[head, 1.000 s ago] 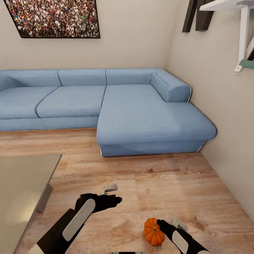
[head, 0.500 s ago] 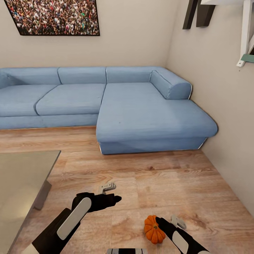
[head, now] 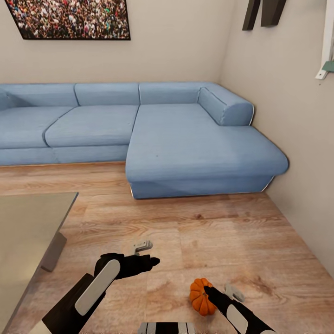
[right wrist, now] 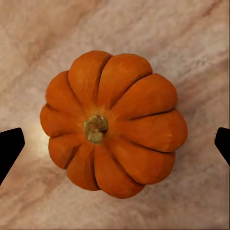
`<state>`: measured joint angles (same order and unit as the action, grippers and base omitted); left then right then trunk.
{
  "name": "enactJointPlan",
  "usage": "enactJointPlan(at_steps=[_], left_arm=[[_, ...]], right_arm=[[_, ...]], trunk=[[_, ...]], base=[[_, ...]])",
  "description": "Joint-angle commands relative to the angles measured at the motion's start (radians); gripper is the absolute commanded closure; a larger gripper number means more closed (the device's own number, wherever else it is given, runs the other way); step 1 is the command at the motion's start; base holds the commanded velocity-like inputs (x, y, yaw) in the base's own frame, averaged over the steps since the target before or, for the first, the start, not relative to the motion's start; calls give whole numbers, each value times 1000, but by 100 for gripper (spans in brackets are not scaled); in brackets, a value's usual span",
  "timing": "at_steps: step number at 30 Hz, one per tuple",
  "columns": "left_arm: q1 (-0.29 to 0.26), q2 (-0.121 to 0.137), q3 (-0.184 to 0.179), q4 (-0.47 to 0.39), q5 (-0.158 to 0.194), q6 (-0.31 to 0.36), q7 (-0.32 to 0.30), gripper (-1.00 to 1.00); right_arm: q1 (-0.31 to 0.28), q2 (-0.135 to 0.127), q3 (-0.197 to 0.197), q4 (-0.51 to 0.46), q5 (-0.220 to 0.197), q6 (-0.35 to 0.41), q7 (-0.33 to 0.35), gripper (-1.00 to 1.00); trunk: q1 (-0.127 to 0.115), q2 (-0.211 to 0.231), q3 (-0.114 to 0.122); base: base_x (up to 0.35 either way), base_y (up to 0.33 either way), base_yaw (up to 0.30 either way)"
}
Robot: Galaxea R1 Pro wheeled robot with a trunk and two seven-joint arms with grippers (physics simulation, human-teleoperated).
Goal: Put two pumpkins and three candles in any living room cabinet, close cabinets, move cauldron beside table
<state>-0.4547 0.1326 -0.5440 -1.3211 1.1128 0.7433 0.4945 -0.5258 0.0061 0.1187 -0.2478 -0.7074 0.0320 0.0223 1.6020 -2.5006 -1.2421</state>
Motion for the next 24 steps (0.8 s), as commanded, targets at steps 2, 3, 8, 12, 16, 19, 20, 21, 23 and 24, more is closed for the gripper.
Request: enactJointPlan(at_steps=[2,3,8,12,16,19,20,21,23,24], left_arm=[[-1,1,-2,-1,11,-1,10,-100],[-1,1,-2,-1,11,-1,10,-100],[-1,1,-2,-1,11,-1,10,-100],[-1,1,-2,-1,12,-1,10,-100],[-1,4,-1,-1,12,-1,10,-100],[-1,6,-1,-1,13,-1,10,-100],[-1,6,-2,-1,13,-1,10,-100],[-1,6,-2,-1,13,-1,10,-100],[-1,6,-2,-1,13,-1,10,-100],[-1,6,-2,-1,13,-1,10,-100]], right_arm=[[0,-1,7,-1,-9,2,1,-100],[0,-1,7,-1,-9,2,1,-100],[0,-1,7,-1,-10,2,4,-100],[0,-2,6,-1,-13,3,5,-100],[0,-2,1,-2,-17,7,14,-100],[0,-2,-1,-2,-18,13,32,-100],[0,-2,-2,-2,-18,14,37,-100],[0,-2,-2,-2,-18,15,38,-100],[0,-2,-3,-3,-17,17,42,-100],[0,-2,-3,-3,-17,17,43,-100]], trunk=[[1,-1,-9],[1,-1,-12],[3,-2,-32],[5,-3,-47],[7,-4,-59],[7,-4,-59],[7,-4,-59],[7,-4,-59],[7,-4,-59],[7,-4,-59]], base=[[0,0,0],[0,0,0],[0,0,0],[0,0,0],[0,0,0],[0,0,0],[0,0,0],[0,0,0],[0,0,0],[0,0,0]])
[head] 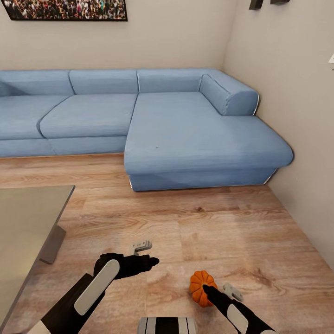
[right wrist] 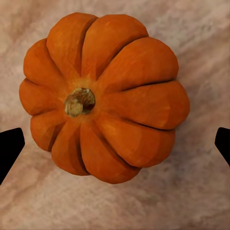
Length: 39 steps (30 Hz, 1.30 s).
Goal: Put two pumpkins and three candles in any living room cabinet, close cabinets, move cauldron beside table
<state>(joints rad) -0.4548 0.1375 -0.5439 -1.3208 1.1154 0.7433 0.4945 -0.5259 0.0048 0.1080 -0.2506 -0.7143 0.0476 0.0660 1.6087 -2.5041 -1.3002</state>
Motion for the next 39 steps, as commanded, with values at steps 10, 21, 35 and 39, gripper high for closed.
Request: enactJointPlan(at_steps=[10,21,35,39], left_arm=[[-1,1,-2,0,11,-1,10,-100],[-1,2,-2,0,11,-1,10,-100],[-1,2,-1,0,11,-1,10,-100],[-1,2,-1,0,11,-1,10,-100]], right_arm=[[-1,-29,6,-5,-13,5,0,-100],[-5,-85,4,-15,-53,37,19,-100],[-7,-92,5,-32,-65,61,25,-100],[-7,-92,5,-54,-66,65,25,-100]], trunk=[[3,-2,-24],[3,-2,-24],[5,-3,-47],[5,-3,-47]], base=[[0,0,0],[0,0,0],[0,0,0],[0,0,0]])
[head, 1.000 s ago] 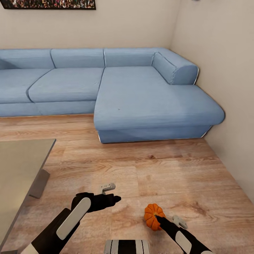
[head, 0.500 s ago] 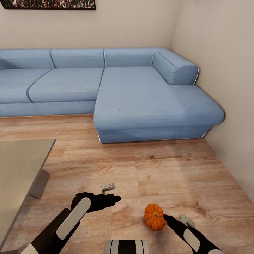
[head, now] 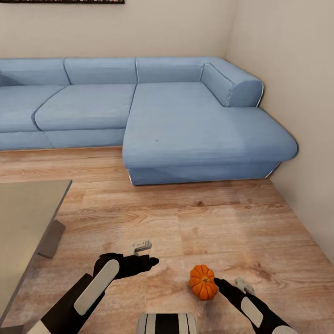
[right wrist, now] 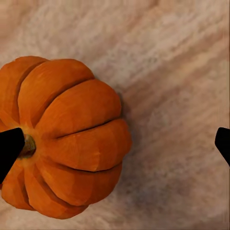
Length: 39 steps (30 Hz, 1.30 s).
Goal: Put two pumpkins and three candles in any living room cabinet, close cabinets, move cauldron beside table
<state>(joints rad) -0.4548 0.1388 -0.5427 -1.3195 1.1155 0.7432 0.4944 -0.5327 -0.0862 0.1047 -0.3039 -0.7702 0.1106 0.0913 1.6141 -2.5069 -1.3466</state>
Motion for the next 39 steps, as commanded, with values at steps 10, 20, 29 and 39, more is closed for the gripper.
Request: enactJointPlan(at_steps=[10,20,29,39], left_arm=[[-1,1,-3,-1,10,-1,10,-100],[-1,0,-3,0,10,-1,12,-100],[-1,0,-3,0,9,-1,12,-100],[-1,-1,-5,-1,10,-1,12,-100]], right_arm=[[-7,0,9,-38,-9,70,-3,-100],[-7,0,9,-38,-10,72,-2,-100],[-7,0,9,-38,-11,72,-2,-100],[-7,0,9,-37,-10,71,-1,-100]], trunk=[[1,-1,-12],[1,-1,-12],[1,-1,-12],[1,-1,-12]], base=[[0,0,0],[24,24,0],[27,20,0],[92,30,0]])
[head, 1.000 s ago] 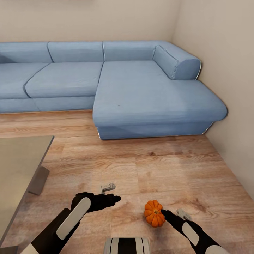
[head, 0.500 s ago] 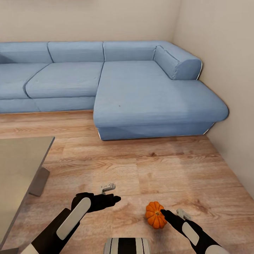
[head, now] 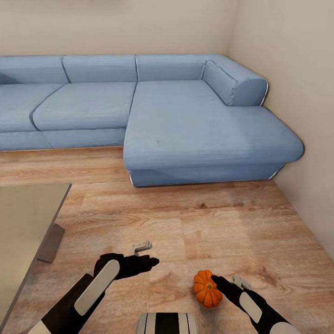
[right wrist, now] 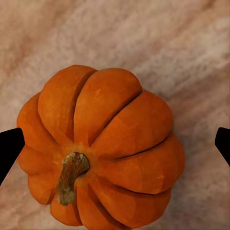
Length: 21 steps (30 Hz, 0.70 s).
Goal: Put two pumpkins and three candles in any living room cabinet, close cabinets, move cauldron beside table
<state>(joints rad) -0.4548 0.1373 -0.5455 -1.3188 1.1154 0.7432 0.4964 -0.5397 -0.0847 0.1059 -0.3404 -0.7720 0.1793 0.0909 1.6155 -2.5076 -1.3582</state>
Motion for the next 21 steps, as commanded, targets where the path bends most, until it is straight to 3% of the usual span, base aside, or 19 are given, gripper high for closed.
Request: enactJointPlan(at_steps=[1,6,21], left_arm=[[-1,1,-2,-2,11,-1,10,-100],[-1,0,-2,-2,11,-1,10,-100],[-1,1,-2,-3,11,-1,10,-100]], right_arm=[[0,-1,8,-1,-8,2,0,-100],[0,-1,8,0,-8,1,0,-100],[0,-2,7,-1,-9,-4,1,-100]], trunk=[[0,0,-1],[0,0,-1],[7,-4,-59]], base=[[6,2,0],[2,1,0],[0,0,0]])
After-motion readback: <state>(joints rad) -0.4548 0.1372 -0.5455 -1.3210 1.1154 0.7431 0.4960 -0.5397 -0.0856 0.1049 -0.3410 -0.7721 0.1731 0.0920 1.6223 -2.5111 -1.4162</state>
